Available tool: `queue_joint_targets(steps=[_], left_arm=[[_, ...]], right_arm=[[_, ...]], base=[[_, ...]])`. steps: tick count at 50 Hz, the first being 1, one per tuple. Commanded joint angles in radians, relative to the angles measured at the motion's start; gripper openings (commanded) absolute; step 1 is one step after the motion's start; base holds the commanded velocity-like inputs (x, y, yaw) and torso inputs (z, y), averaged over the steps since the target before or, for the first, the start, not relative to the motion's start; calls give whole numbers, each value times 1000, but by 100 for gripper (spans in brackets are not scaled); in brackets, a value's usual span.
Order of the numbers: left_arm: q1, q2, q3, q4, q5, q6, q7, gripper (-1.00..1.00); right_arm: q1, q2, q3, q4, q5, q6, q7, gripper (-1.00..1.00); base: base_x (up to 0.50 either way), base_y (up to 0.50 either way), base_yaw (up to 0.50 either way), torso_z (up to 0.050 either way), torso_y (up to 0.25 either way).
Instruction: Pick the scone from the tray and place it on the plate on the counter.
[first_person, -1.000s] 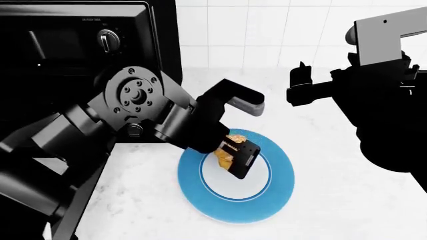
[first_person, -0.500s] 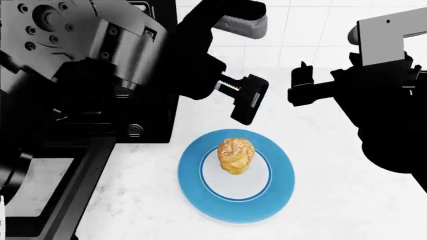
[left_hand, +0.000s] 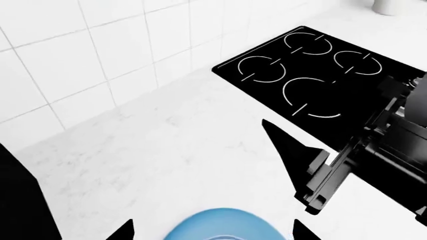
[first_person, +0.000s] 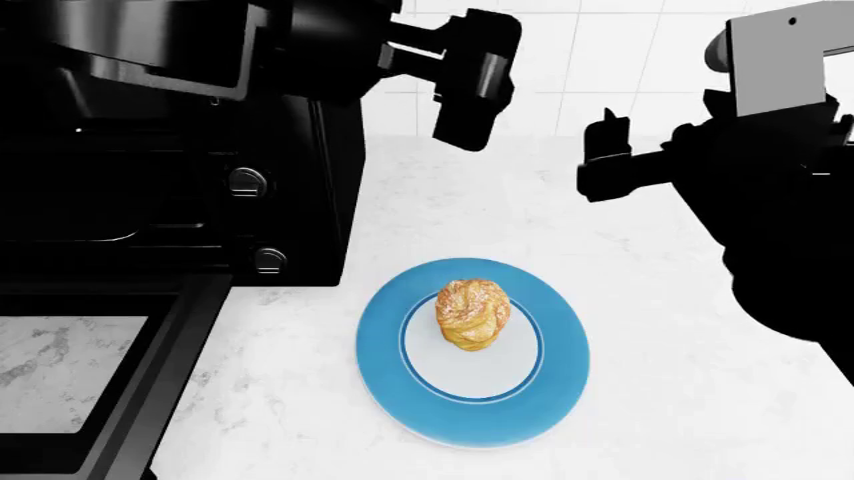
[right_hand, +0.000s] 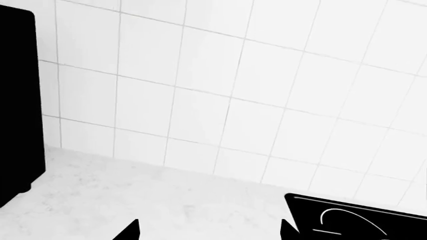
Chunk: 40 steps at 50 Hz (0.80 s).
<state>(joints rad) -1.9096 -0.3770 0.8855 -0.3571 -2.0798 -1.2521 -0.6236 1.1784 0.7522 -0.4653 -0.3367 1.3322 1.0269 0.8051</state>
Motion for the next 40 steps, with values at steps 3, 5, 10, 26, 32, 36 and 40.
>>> queue_joint_targets(steps=[3,5,10,26,32,36,40], left_arm=[[-28,-40,-13,31,-63,0,-41,100],[-35,-45,-18,37,-80,2,-49,100],[-49,-60,-23,71,-123,8,-80,100],[-71,-99,-46,160,-213,37,-125,100],[-83,-108,-51,180,-236,46,-135,100],[-83,-112,-55,183,-235,52,-134,100],[-71,-117,-86,201,-160,80,-113,100]], right_arm=[[42,-1,13,-20,46,25,35,100],[66,-3,17,-27,67,40,51,100],[142,-3,38,-69,156,80,109,100],[353,1,72,-133,412,132,288,100],[381,0,69,-146,450,132,313,100],[386,-2,66,-150,453,131,312,100],[390,-2,68,-145,445,127,302,100]], base=[[0,0,0,0,0],[0,0,0,0,0],[0,0,0,0,0],[0,0,0,0,0],[0,0,0,0,0],[0,0,0,0,0],[0,0,0,0,0]])
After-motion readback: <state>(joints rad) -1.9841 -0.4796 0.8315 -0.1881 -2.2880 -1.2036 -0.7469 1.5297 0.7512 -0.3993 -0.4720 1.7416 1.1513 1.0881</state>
